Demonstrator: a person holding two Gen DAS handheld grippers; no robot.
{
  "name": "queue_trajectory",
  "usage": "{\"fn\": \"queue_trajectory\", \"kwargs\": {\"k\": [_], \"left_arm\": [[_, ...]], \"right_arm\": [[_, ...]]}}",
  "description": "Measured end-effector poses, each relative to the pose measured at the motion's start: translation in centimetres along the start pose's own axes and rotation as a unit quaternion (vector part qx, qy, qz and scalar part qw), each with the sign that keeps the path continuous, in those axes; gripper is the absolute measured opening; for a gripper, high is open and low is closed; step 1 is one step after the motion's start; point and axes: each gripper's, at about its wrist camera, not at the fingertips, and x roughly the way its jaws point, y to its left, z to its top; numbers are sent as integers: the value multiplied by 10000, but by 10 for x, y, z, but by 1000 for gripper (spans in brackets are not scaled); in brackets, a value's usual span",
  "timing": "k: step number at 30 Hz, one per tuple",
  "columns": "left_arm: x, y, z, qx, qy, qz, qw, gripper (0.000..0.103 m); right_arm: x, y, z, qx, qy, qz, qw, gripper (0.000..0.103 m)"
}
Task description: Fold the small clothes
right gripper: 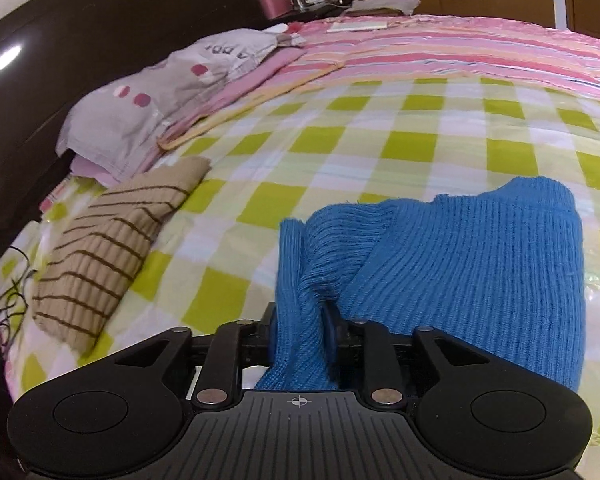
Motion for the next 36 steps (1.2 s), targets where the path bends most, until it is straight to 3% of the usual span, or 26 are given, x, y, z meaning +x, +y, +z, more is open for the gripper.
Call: {"fn": "queue_trajectory", "kwargs": {"k": [6, 11, 14, 19, 23, 28, 32, 36], "left_arm": [[-17, -4, 9, 74, -324, 96, 9994, 17], [-1, -9, 33, 146, -606, 180, 9979, 18], [23, -7, 50, 17, -666, 199, 9976, 18], [68, 3, 60, -51, -472, 546, 9974, 18], [94, 21, 45, -184, -62, 877, 9960, 23], [93, 30, 38, -292, -7, 970, 9949, 23], [92, 34, 36, -445, 11, 1008, 9939, 23], [86, 35, 38, -606, -4, 930, 9938, 23]], "right_arm": [[-40, -12, 8, 236, -390, 564, 9974, 29], [-79, -36, 11, 383, -809, 330, 9954, 29], [-89, -55, 7, 421, -889, -61, 9951, 29], [-79, -86, -6, 659, -720, -440, 9943, 29], [-62, -100, -19, 834, -574, -359, 9942, 29], [-53, -89, -17, 751, -620, -157, 9951, 40], [-44, -78, -18, 519, -565, -315, 9966, 40], [-66, -80, -22, 730, -712, -242, 9945, 40]]}}
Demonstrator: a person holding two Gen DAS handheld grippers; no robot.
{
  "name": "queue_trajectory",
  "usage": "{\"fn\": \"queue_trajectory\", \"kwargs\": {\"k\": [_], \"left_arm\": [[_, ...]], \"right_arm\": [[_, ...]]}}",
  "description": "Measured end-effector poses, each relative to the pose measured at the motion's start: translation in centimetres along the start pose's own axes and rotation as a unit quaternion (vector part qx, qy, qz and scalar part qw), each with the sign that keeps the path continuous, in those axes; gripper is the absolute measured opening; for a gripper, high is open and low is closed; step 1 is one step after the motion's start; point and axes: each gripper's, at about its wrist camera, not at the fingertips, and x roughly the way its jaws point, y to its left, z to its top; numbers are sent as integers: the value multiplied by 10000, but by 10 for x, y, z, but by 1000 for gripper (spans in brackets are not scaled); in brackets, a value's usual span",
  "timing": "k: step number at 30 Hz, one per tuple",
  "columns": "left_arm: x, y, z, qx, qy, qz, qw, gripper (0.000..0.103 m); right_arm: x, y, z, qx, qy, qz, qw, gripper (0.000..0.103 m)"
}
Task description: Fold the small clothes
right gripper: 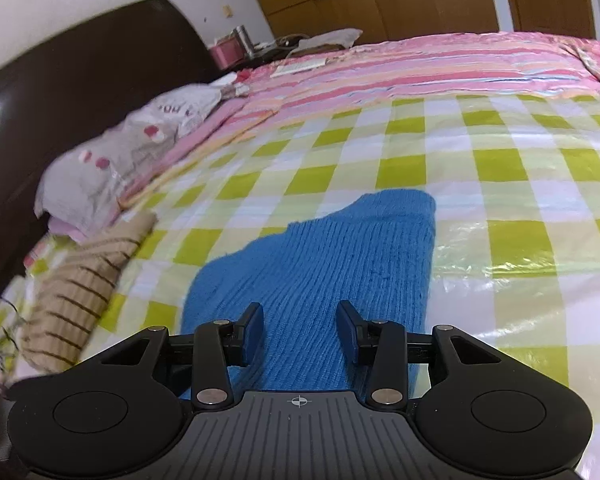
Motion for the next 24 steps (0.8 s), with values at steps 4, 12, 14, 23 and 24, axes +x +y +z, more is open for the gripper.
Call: {"fn": "queue_trajectory", "kwargs": {"k": [4, 12, 14, 23, 24], "left_arm": [[-7, 0, 2, -92, 11, -68, 9999, 23], [-19, -13, -4, 138, 55, -90, 9998, 24], [-16, -16, -7, 245, 139, 2, 9996, 28], [-16, -18, -11, 310, 259, 106, 9991, 33], [-16, -18, -11, 316, 262, 109, 9991, 33]], "right_arm": [[-32, -3, -11, -97, -142, -159, 9997, 40], [-48, -16, -53, 76, 111, -419, 9990, 44], [-43, -18, -59, 178, 198, -432, 9987, 44], [-58, -9, -65, 41, 79, -427, 9990, 50], [-59, -8, -67, 9, 110, -434, 9990, 51]]}}
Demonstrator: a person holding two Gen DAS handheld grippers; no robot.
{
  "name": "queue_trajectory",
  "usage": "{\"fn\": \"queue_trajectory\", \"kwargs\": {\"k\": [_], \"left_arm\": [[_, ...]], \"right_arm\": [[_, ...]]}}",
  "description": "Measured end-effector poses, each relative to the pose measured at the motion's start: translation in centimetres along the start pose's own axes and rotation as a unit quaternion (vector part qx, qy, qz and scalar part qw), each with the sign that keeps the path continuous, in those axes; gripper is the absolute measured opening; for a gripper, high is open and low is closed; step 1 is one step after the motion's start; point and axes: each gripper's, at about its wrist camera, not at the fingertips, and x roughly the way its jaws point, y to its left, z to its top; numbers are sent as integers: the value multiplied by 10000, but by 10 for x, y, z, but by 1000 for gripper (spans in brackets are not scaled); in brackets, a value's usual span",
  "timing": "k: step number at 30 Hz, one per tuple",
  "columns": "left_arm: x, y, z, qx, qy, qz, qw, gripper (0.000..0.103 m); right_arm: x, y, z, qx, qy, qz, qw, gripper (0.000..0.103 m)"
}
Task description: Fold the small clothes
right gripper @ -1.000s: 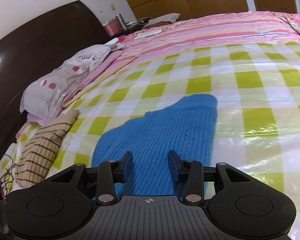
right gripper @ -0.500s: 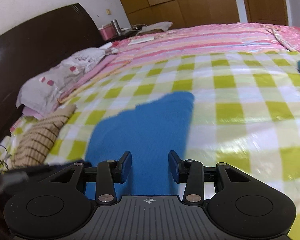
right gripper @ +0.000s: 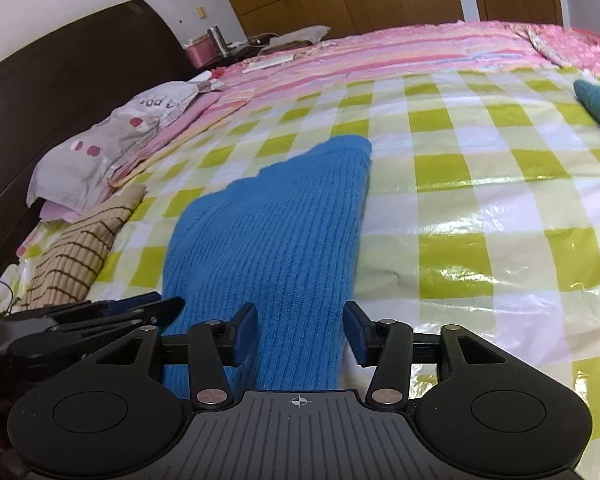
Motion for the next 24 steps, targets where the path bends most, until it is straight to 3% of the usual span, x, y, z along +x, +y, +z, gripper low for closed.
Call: {"fn": "queue_trajectory", "kwargs": {"k": [7, 15, 20, 24], "left_arm": [[-1, -1, -5, 81, 157, 55, 9998, 39], [-11, 6, -7, -97, 125, 0, 9999, 39], [-6, 14, -10, -232, 240, 30, 9994, 48], [-9, 21, -9, -461, 168, -30, 9988, 49]], "right_arm": [[11, 1, -11, 59, 277, -152, 9995, 52], [-1, 5, -10, -42, 159, -205, 9997, 53], [-3, -1, -7, 73, 67, -217, 9997, 55], [-1, -5, 1, 123, 1, -257, 9996, 58]]}}
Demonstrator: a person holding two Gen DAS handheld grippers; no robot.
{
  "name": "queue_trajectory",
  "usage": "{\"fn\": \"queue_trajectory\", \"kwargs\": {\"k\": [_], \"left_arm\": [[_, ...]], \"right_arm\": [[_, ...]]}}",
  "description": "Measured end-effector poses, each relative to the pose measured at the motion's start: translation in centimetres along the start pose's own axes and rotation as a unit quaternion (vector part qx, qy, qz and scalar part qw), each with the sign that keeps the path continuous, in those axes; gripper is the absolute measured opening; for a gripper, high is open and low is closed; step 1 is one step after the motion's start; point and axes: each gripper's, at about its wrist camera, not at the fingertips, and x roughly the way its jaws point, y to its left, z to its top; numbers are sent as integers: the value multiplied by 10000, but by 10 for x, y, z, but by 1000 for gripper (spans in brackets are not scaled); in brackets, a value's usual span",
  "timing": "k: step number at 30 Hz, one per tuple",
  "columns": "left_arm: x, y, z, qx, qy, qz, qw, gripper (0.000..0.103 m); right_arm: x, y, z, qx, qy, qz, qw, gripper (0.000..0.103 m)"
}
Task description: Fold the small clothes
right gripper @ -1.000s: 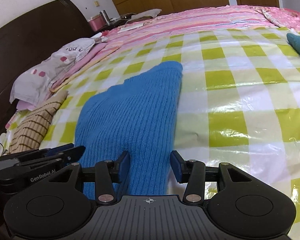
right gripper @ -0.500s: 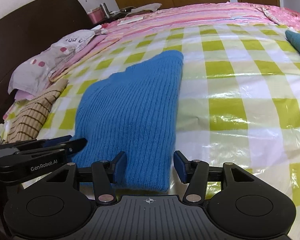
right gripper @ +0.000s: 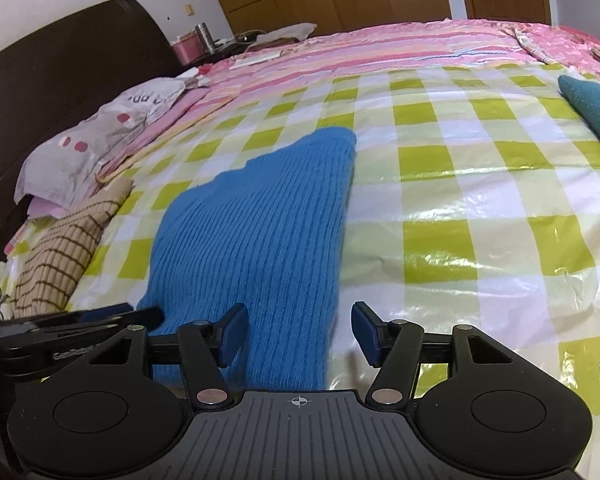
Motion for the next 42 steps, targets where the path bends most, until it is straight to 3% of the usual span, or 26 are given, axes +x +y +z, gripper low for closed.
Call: {"fn": "queue_trajectory", "kwargs": {"k": [4, 9, 14, 20, 32, 38, 42], "left_arm": [[-12, 2, 6, -55, -333, -91, 9994, 49], [-3, 1, 7, -103, -209, -335, 9992, 49], [18, -4, -1, 113, 133, -143, 9997, 52], [18, 2, -4, 44, 124, -59, 9999, 60], [-3, -4, 0, 34, -162, -115, 9998, 58], [13, -5, -6, 207, 217, 72, 9995, 59], [6, -7, -5, 206, 135, 97, 9996, 59]], "right_arm": [[5, -2, 7, 30, -59, 55, 10000, 59], [22, -1, 14, 138, 29, 161, 9998, 59], [34, 3, 13, 130, 172, 144, 9997, 59], [35, 5, 10, 91, 218, 72, 9997, 60], [22, 12, 6, -86, 205, -54, 9997, 60], [20, 19, 2, -262, 243, -155, 9992, 59], [17, 21, -2, -293, 251, -182, 9991, 59]]}}
